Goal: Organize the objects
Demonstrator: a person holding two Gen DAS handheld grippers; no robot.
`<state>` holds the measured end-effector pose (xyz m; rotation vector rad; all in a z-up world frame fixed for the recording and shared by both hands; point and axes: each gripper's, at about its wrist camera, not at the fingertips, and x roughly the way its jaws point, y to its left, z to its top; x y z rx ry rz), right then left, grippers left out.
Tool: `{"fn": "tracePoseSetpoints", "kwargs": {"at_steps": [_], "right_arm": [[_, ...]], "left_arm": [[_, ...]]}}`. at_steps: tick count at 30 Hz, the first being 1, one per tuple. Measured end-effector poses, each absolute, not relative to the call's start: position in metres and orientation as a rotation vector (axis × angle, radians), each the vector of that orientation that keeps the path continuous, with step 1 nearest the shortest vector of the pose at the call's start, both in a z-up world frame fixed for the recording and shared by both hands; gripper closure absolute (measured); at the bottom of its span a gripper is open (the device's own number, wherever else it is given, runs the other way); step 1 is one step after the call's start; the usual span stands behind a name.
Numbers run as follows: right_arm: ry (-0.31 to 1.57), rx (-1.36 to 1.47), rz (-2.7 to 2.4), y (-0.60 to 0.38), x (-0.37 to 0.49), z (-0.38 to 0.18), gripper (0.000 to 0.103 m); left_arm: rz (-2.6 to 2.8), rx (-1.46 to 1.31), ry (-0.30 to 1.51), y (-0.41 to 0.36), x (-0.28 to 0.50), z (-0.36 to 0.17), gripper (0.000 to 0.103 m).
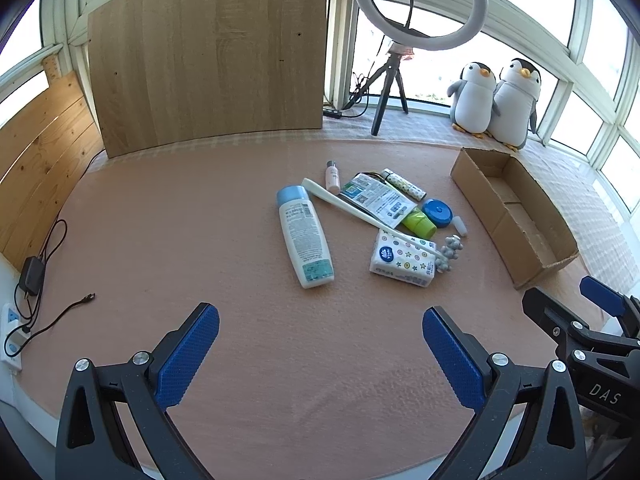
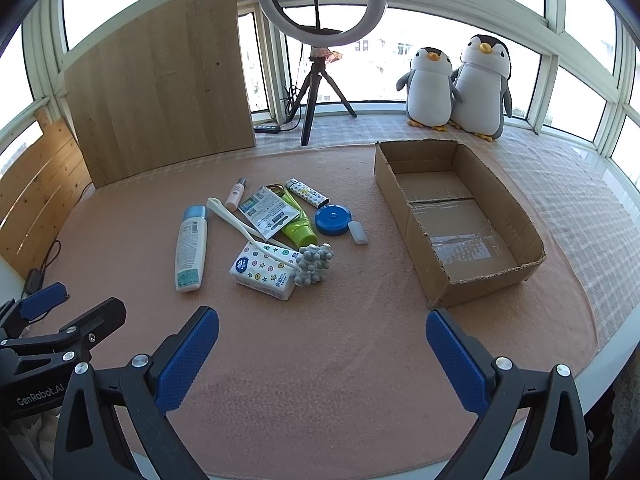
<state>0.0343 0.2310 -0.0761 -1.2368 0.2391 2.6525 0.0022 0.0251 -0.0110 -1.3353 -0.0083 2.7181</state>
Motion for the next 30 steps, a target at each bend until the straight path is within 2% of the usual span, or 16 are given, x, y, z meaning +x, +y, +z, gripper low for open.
{"fn": "tracePoseSetpoints", "kwargs": {"at_steps": [30], "right_arm": [[0.234, -1.253, 2.658, 0.2294, 0.0278, -0.0728, 0.0]], "left_arm": [[2.715, -1.331, 0.003, 0.0278, -0.001, -0.0083, 0.0]]}}
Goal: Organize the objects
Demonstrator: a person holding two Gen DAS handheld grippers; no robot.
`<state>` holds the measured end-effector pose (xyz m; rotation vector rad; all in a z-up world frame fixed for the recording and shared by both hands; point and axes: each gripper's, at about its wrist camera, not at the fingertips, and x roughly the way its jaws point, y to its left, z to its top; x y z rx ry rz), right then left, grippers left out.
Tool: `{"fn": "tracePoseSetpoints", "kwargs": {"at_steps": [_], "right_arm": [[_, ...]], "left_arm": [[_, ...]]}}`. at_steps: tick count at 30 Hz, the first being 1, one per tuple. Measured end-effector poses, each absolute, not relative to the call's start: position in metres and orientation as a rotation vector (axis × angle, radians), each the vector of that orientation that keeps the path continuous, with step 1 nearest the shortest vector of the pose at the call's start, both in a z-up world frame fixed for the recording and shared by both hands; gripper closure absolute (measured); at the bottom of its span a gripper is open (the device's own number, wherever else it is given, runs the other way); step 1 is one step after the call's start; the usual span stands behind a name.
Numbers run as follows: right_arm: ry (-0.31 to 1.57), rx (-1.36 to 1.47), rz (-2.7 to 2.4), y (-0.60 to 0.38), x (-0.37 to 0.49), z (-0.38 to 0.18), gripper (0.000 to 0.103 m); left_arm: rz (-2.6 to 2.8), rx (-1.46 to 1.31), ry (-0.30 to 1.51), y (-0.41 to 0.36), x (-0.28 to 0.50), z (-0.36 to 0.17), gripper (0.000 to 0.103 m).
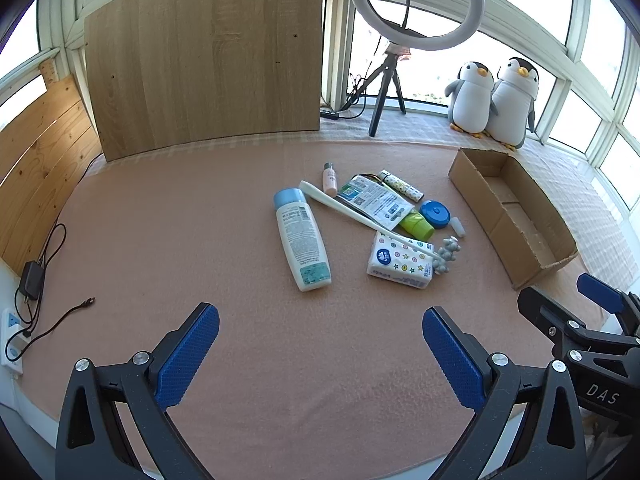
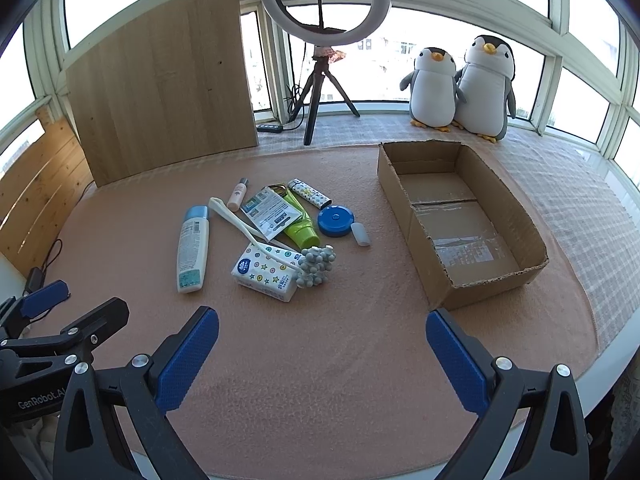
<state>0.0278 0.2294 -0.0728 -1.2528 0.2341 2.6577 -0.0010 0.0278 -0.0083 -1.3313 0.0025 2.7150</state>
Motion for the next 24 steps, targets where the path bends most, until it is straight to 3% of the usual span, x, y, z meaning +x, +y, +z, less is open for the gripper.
{"fn": "tracePoseSetpoints", "kwargs": {"at_steps": [24], "right_arm": [[0.25, -1.278, 2.658, 0.231, 0.029, -0.0812, 0.0]], "left_arm": [[2.719, -1.335, 0.001, 0.027, 0.0002, -0.0098, 0.0]]}}
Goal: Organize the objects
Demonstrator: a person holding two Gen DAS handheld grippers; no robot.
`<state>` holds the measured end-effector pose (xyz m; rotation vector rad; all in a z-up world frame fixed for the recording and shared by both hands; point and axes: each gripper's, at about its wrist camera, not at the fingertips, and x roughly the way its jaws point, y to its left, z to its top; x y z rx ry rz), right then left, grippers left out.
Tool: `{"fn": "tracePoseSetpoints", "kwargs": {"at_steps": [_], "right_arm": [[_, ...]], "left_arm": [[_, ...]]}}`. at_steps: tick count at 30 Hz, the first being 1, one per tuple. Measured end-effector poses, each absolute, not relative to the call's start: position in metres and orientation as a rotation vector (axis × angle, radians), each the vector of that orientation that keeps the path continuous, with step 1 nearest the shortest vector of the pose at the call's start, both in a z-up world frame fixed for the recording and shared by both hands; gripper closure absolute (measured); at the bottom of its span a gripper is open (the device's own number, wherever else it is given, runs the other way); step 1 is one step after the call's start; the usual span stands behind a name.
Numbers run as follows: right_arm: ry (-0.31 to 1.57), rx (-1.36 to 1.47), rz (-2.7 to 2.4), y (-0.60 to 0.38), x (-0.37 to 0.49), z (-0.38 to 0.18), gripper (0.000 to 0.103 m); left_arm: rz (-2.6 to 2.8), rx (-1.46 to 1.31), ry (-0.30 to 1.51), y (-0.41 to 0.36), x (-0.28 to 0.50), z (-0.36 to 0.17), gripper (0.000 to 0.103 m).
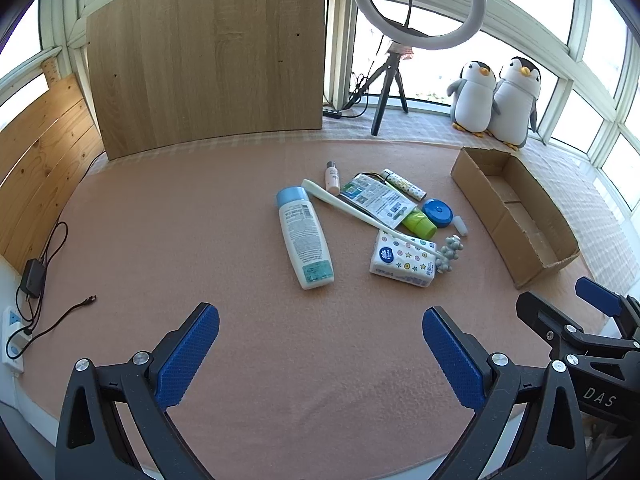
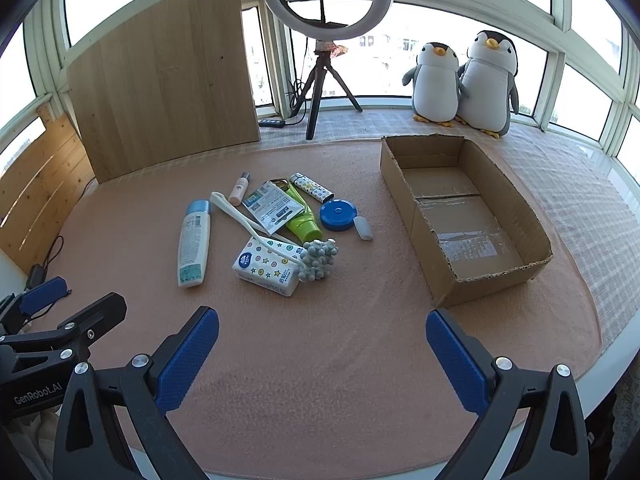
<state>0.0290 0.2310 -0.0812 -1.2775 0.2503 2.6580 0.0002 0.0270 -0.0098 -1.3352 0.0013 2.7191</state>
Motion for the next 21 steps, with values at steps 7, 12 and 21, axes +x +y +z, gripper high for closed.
{"fn": "tracePoseSetpoints", "kwargs": {"at_steps": [7, 12, 21], "right_arm": [[0.287, -1.32, 2.675, 0.236, 0.024, -0.089, 0.0], [0.337, -1.359, 2.672, 0.244, 0.02, -0.098, 0.0], [0.374, -1.414, 2.687, 0.244, 0.012, -0.105, 0.014]], "left_arm": [[2.728, -1.372, -0.009, 0.015, -0.008, -0.019, 0.0], [2.724, -1.404, -0.001, 0.01, -0.023, -0.029, 0.0], [2.733, -1.465, 0.005, 0.003, -0.066, -0.05, 0.0]]}}
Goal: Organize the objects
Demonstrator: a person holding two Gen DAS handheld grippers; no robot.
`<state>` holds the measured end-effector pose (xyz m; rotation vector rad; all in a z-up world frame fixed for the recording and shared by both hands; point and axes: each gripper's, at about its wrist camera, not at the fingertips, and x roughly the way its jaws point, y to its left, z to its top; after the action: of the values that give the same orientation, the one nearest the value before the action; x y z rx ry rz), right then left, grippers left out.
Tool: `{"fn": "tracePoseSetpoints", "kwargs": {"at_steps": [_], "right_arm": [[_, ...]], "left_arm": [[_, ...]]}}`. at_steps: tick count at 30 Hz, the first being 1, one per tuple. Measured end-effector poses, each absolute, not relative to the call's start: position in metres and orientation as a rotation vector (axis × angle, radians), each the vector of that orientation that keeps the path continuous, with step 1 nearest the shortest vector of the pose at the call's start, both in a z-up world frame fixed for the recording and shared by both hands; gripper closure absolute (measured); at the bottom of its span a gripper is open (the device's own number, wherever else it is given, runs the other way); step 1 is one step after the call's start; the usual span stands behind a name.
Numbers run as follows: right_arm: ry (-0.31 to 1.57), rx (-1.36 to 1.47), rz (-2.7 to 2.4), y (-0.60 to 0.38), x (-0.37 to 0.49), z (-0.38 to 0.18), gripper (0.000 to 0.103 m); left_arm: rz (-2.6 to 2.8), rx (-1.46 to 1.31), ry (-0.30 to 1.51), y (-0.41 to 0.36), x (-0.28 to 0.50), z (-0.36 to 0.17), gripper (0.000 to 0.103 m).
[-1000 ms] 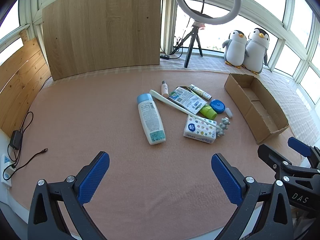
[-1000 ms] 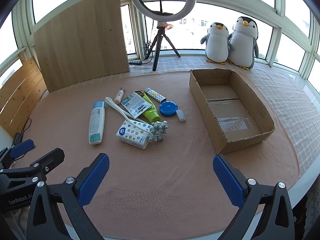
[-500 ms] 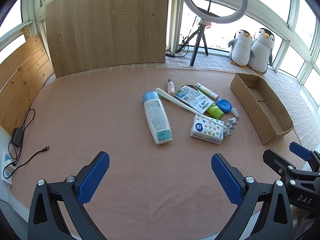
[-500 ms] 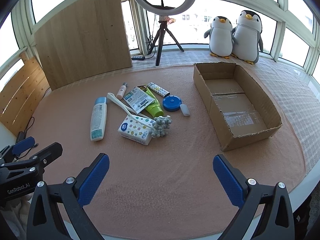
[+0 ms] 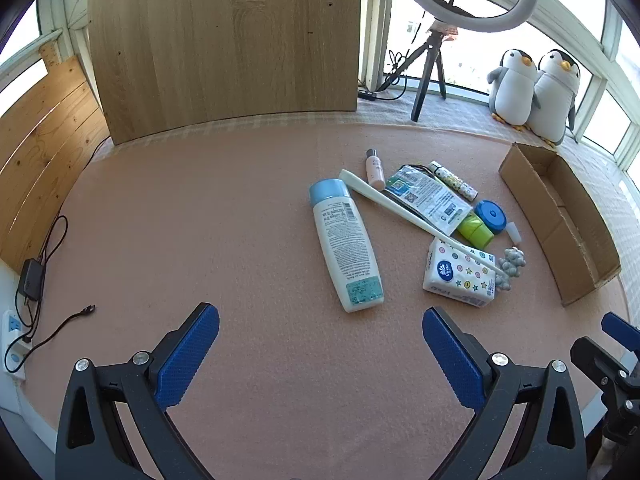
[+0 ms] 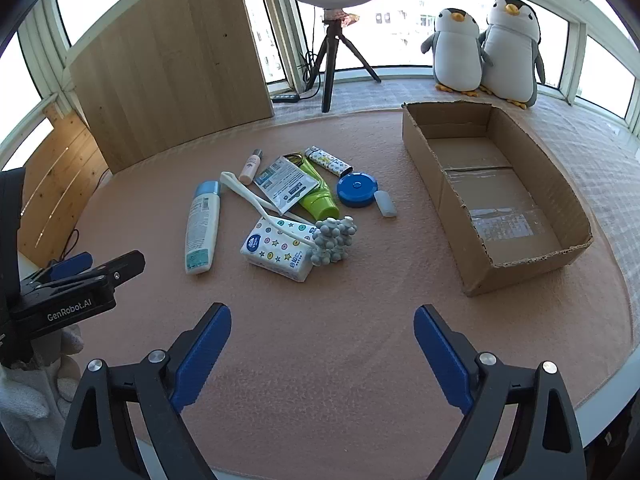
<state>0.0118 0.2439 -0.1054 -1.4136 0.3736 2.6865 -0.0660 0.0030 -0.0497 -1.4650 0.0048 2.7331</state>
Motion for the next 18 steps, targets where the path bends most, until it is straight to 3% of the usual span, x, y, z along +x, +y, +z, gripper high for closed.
{"fn": "tracePoseSetpoints", "kwargs": {"at_steps": [4, 8, 18], "right_arm": [[0.398, -1.436, 2.684, 0.247, 0.009, -0.107, 0.028], [0.412, -1.457, 2.677, 0.249, 0.007, -0.11, 0.036], [0.434, -1.485, 2.641, 0.258, 0.015, -0.12, 0.039]], "left_arm": [[2.741, -1.478, -0.006, 0.0, -0.082, -0.057, 0.0], [2.745, -1.485, 0.005, 0.003, -0.098, -0.063, 0.001], [2.716, -1.585, -0.002, 0.014, -0.16, -0.093, 0.003]]}}
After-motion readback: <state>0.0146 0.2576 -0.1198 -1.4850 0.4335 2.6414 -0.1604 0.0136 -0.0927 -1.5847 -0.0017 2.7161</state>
